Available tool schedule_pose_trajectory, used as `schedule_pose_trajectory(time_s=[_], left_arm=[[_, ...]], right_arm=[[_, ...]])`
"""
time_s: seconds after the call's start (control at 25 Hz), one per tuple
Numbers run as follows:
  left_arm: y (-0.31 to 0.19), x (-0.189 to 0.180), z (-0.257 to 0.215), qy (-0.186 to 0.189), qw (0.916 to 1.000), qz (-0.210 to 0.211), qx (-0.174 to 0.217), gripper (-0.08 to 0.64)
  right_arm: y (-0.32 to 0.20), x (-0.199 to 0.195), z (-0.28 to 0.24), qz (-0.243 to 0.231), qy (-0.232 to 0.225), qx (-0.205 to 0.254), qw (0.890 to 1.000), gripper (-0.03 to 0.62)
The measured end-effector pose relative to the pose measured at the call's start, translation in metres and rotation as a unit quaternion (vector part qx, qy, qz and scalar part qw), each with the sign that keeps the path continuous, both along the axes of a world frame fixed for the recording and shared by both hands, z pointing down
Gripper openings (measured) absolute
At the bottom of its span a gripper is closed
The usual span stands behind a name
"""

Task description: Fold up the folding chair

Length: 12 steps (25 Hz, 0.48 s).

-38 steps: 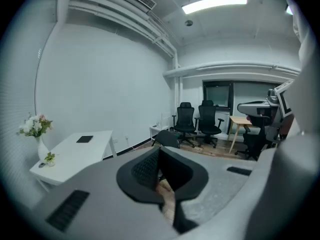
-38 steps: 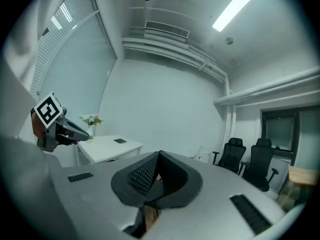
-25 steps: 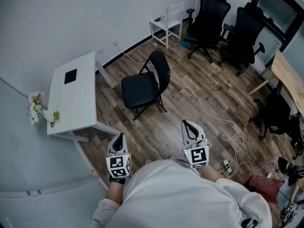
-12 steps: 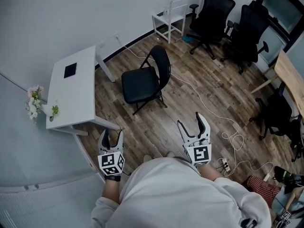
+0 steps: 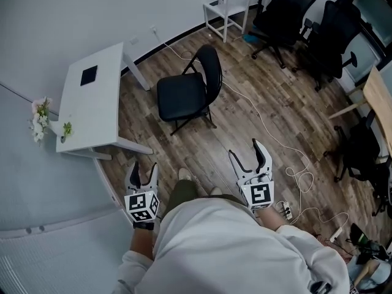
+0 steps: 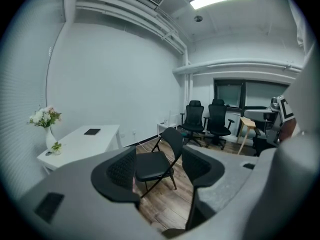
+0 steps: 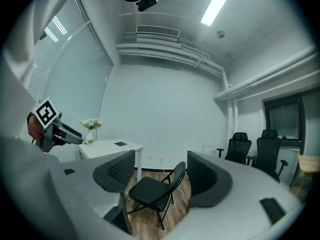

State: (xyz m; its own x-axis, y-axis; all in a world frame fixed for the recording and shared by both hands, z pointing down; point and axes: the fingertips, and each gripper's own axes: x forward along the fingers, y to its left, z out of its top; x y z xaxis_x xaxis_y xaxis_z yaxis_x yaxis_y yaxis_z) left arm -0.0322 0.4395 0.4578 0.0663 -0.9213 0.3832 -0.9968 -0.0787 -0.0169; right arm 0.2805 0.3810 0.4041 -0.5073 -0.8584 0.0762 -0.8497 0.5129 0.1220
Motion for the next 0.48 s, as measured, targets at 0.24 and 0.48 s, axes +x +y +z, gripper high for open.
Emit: schedule_pose_trajectory(time_s=[0.24,0.48], left_arm=[[-0.052,-0.013,0.020,0.010,0.9999,0.001,-0.011,0.290],[-0.145,-0.038,0.049,0.028,0.9989,0.019,-0.033,0.290]], right_arm=[[-0.045,-0.019,0.017,-0.006,0.019,-0.039,0.999,0.328],[-0.117,-0.048,0.028,-0.002,0.041,-0.068,0.997,0.328]])
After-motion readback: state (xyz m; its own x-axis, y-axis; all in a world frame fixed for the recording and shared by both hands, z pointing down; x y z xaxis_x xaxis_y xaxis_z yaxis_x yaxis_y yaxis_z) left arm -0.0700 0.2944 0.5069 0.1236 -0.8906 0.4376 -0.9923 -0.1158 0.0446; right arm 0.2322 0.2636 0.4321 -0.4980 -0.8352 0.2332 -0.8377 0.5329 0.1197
